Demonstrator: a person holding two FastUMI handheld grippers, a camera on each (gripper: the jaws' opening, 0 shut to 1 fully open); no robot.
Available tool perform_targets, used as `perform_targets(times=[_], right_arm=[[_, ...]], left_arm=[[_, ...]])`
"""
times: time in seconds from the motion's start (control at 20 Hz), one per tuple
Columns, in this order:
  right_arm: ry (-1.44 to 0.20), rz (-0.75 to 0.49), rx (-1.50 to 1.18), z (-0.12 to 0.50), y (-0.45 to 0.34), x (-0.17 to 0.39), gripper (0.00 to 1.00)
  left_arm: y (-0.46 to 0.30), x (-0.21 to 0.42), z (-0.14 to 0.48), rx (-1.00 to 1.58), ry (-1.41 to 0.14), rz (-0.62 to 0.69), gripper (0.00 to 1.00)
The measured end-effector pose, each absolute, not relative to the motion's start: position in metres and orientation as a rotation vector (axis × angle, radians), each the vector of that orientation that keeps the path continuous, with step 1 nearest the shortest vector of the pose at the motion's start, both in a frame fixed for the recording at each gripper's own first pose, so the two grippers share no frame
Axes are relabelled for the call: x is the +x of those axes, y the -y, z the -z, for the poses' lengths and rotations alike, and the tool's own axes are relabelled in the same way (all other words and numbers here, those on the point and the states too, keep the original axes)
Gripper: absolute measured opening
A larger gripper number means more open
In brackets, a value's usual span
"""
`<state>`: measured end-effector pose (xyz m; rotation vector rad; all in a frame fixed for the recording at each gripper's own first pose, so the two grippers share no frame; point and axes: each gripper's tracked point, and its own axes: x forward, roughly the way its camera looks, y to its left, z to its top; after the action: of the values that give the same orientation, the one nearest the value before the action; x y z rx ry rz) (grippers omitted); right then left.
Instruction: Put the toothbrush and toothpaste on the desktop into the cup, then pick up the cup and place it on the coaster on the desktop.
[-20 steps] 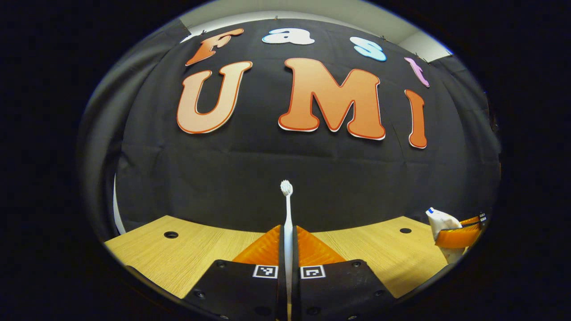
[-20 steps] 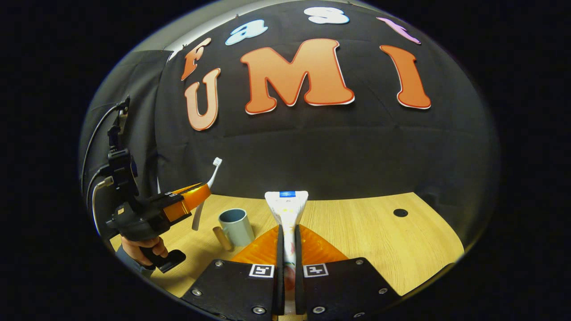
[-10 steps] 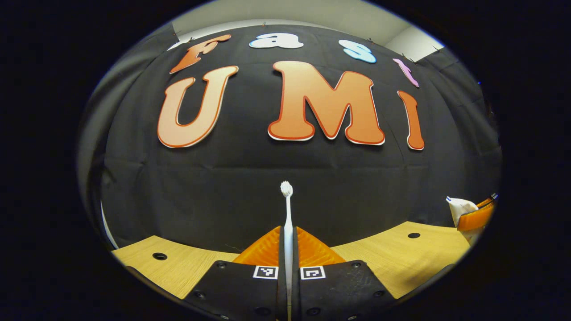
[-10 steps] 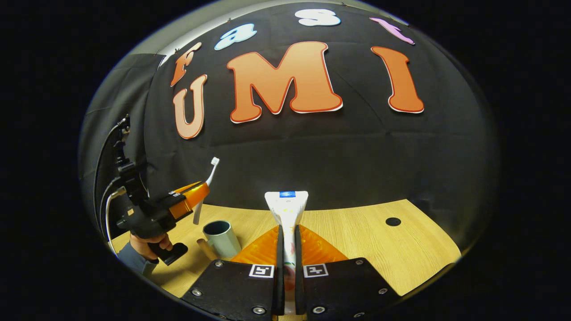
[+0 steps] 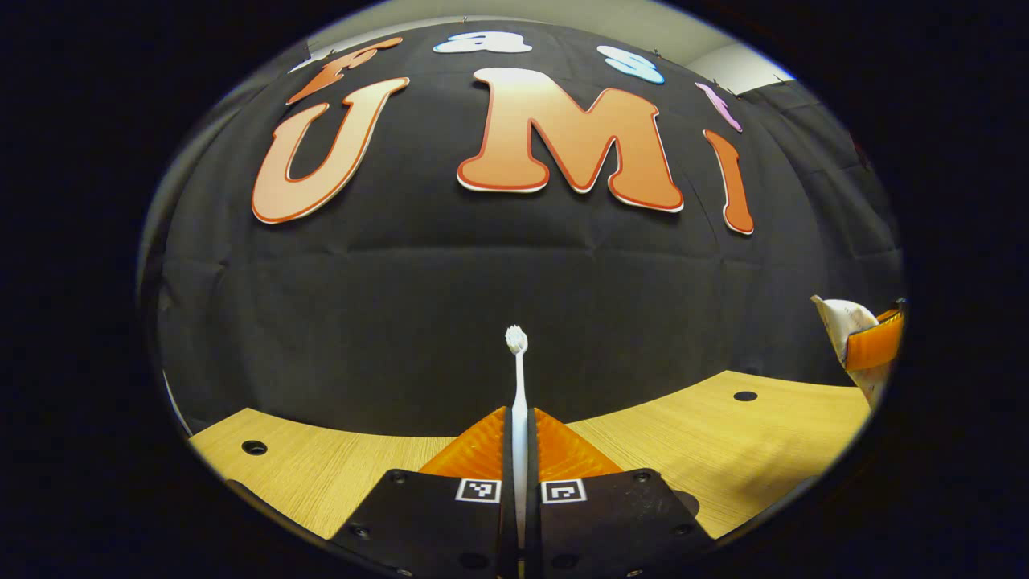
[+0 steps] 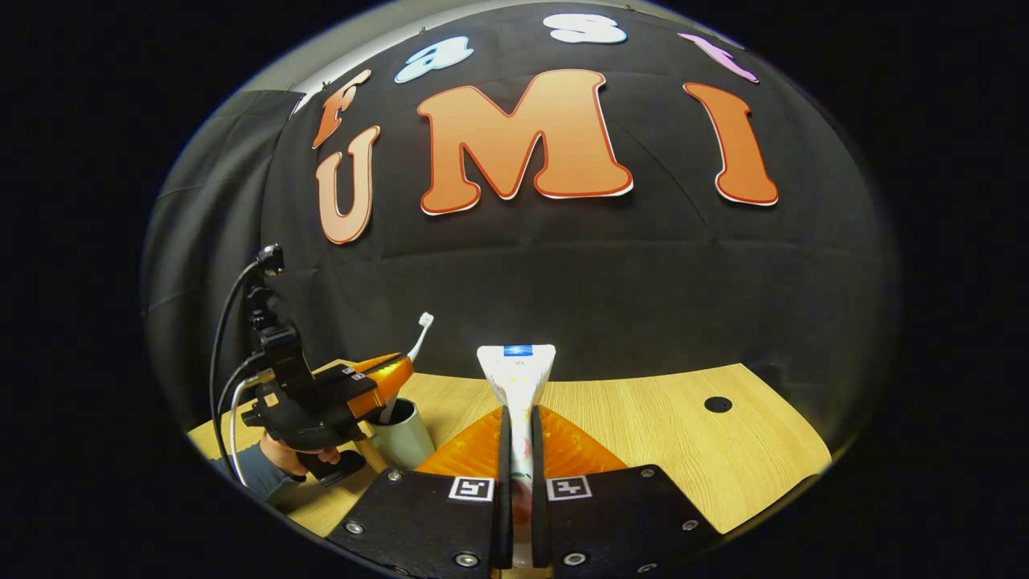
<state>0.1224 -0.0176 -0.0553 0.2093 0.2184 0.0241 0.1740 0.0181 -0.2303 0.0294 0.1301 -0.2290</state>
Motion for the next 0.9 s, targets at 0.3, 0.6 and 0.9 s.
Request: perform_targets(times=[0.3, 0.6, 0.9], right_arm=[[-0.212, -0.035, 0.222, 0.053, 0.012, 0.125, 0.1], [-0.199, -0.049, 0.237, 0.046, 0.004, 0.126, 0.09], [-0.134, -0.121, 0.287, 0.023, -0.023, 0.135, 0.1]], left_arm=[[-0.024, 0.171, 0.261, 0.013, -0.203, 0.216, 0.04], [-0.037, 0.157, 0.272, -0.003, -0.256, 0.195, 0.07], [-0.054, 0.118, 0.252, -0.025, -0.273, 0.196, 0.39]])
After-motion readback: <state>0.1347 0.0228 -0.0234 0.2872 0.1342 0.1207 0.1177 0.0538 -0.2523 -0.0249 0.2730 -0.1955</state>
